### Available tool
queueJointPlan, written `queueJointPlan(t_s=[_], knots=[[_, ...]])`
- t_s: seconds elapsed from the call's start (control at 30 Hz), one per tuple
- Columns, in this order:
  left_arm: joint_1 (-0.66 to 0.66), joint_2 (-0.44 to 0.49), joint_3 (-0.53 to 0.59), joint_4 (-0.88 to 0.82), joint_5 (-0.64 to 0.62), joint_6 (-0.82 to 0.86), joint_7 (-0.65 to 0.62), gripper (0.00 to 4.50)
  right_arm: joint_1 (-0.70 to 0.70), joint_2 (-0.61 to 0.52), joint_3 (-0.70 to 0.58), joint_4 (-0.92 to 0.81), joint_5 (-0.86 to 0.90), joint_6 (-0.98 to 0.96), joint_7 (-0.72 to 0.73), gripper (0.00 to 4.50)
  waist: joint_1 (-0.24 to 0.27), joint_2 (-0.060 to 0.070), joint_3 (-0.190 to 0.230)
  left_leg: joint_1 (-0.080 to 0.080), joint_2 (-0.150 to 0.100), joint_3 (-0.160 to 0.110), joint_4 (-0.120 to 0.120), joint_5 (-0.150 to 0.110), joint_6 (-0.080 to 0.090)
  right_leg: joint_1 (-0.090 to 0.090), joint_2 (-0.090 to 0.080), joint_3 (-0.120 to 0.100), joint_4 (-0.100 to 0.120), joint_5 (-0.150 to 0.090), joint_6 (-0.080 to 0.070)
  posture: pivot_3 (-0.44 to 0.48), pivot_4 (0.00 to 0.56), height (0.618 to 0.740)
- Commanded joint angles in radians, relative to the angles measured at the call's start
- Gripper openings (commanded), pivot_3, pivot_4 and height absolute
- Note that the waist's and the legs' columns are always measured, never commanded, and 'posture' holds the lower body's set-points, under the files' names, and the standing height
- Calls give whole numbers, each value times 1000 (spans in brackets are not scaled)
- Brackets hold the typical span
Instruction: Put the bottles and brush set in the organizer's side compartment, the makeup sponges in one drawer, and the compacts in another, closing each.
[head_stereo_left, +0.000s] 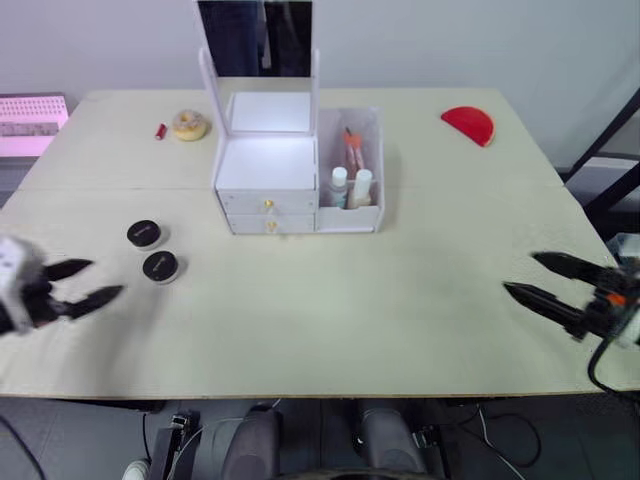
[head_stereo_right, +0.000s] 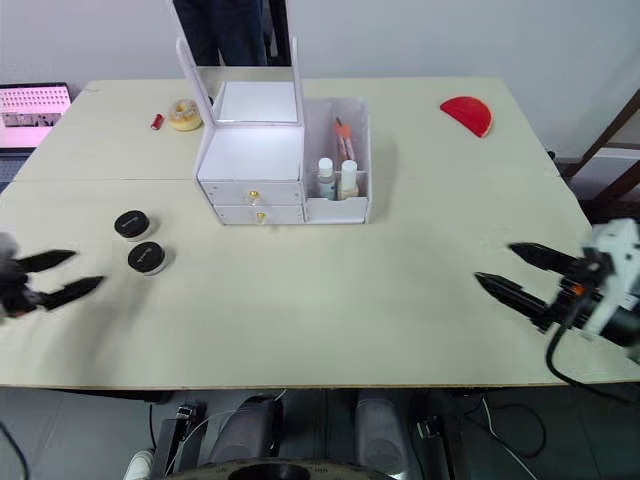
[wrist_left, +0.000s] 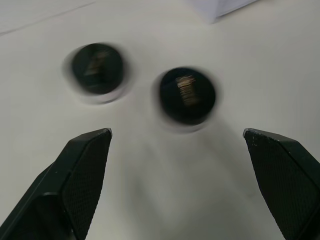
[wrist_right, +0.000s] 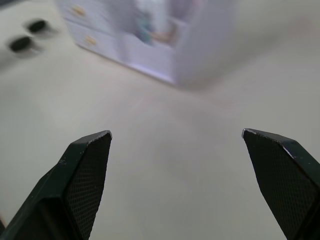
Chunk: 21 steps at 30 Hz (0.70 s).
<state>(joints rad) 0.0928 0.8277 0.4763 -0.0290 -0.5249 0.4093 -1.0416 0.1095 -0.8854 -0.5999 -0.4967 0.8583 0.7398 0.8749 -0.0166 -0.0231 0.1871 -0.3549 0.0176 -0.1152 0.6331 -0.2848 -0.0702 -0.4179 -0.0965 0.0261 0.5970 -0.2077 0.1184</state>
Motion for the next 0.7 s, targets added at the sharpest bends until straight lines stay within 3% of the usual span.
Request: queueJointPlan(t_s=[0.03,0.13,0.27,0.5,0.7], knots=[[27,-81,-45,-292,-67,111,166,4431,-105,-1,105,-93,58,51,-92,4500,7,-2,-1,0,0,0,1,0,0,1,0,0,0,0,0,0,150,740],[9,-295,-209,-456,10,142,427,4431,-294,61,272,-121,57,87,-210,4500,7,0,-1,1,0,-2,2,0,0,4,0,-1,0,0,0,0,150,740],[0,-486,-414,-499,265,57,693,4431,-381,95,344,-112,67,105,-235,4500,9,-2,-2,2,-1,-2,4,0,0,9,0,-1,-2,2,-3,0,150,740],[-60,-678,-610,-354,535,-102,951,4431,-459,91,411,-70,64,118,-215,4500,8,-1,-2,1,-1,-2,5,0,0,9,1,-1,-2,2,-3,0,150,740],[-100,-780,-661,-230,561,-204,990,4431,-491,77,426,-53,65,136,-205,4500,7,-1,-2,0,-1,-2,6,0,0,9,1,-1,-2,1,-1,0,150,740]])
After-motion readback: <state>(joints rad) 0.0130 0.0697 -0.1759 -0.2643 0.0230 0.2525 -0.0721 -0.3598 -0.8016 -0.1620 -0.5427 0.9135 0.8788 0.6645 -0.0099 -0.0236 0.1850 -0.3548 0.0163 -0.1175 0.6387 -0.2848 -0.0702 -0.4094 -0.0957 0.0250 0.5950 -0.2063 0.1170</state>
